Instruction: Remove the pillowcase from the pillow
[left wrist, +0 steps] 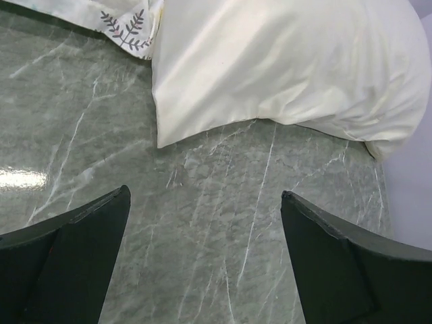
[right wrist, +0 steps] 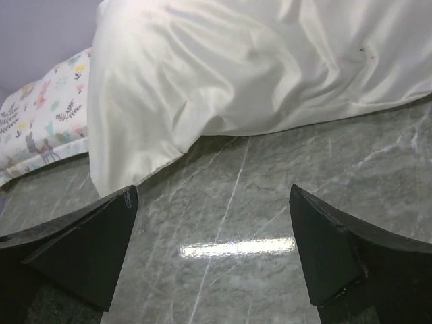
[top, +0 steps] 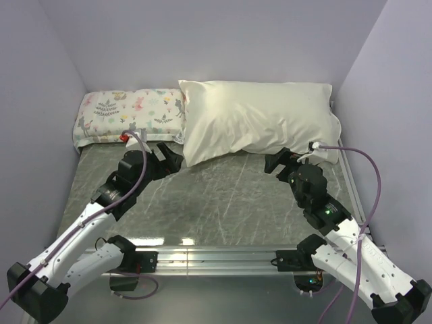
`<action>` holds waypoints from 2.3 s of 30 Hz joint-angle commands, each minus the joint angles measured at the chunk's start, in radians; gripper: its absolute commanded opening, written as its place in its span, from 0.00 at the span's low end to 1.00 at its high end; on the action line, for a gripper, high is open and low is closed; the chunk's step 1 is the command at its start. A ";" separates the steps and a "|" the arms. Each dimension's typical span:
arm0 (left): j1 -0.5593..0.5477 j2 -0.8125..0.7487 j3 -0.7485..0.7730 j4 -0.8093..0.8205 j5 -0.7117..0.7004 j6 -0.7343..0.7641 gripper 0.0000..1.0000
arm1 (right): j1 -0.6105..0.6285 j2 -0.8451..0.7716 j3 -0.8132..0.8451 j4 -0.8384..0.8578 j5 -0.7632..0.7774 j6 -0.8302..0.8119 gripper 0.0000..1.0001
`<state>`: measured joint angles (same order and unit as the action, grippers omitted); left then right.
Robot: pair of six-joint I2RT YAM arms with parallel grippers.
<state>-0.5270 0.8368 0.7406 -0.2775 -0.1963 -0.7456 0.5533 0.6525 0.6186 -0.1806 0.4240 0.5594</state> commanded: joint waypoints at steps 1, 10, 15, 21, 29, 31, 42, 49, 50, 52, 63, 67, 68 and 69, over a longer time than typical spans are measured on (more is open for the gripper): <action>-0.005 0.016 0.009 0.058 0.001 0.019 0.99 | -0.004 0.002 0.006 0.012 0.002 -0.016 1.00; -0.033 0.237 0.120 0.152 -0.031 0.048 0.99 | -0.004 0.062 0.047 0.046 -0.097 -0.055 1.00; -0.036 0.545 0.336 0.182 -0.066 0.081 0.99 | -0.082 0.290 0.235 0.023 -0.168 -0.088 1.00; -0.036 0.872 0.615 0.152 -0.074 0.133 0.99 | -0.249 0.588 0.469 0.020 -0.291 -0.059 1.00; -0.033 1.120 0.832 0.034 -0.190 0.158 0.99 | -0.374 0.929 0.687 -0.014 -0.321 -0.032 1.00; -0.027 1.177 0.865 0.008 -0.213 0.149 0.95 | -0.377 0.981 0.714 -0.017 -0.298 -0.030 1.00; 0.007 1.162 0.921 -0.019 -0.207 0.176 0.00 | -0.377 1.113 0.805 -0.028 -0.268 0.013 0.22; -0.079 1.010 1.089 -0.077 -0.238 0.279 0.00 | -0.403 0.866 0.686 -0.025 -0.243 0.002 0.00; -0.106 0.993 1.108 -0.100 -0.247 0.297 0.00 | -0.412 0.808 0.655 -0.025 -0.248 0.007 0.00; -0.137 0.935 1.140 -0.114 -0.271 0.314 0.00 | -0.417 0.753 0.618 -0.020 -0.280 0.007 0.00; -0.185 0.415 0.780 -0.177 -0.370 0.186 0.00 | -0.366 0.501 0.414 0.013 -0.484 0.014 0.00; -0.176 0.189 0.553 -0.218 -0.431 0.080 0.00 | -0.127 0.496 0.415 -0.005 -0.365 -0.001 0.00; -0.168 0.165 0.528 -0.223 -0.430 0.045 0.01 | -0.013 0.513 0.418 -0.003 -0.341 0.010 0.00; -0.166 0.145 0.507 -0.232 -0.428 0.026 0.04 | 0.031 0.527 0.417 0.006 -0.303 0.014 0.00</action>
<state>-0.7212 1.0630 1.2842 -0.5678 -0.5037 -0.6140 0.4545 1.1702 1.0374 -0.2028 -0.0238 0.5964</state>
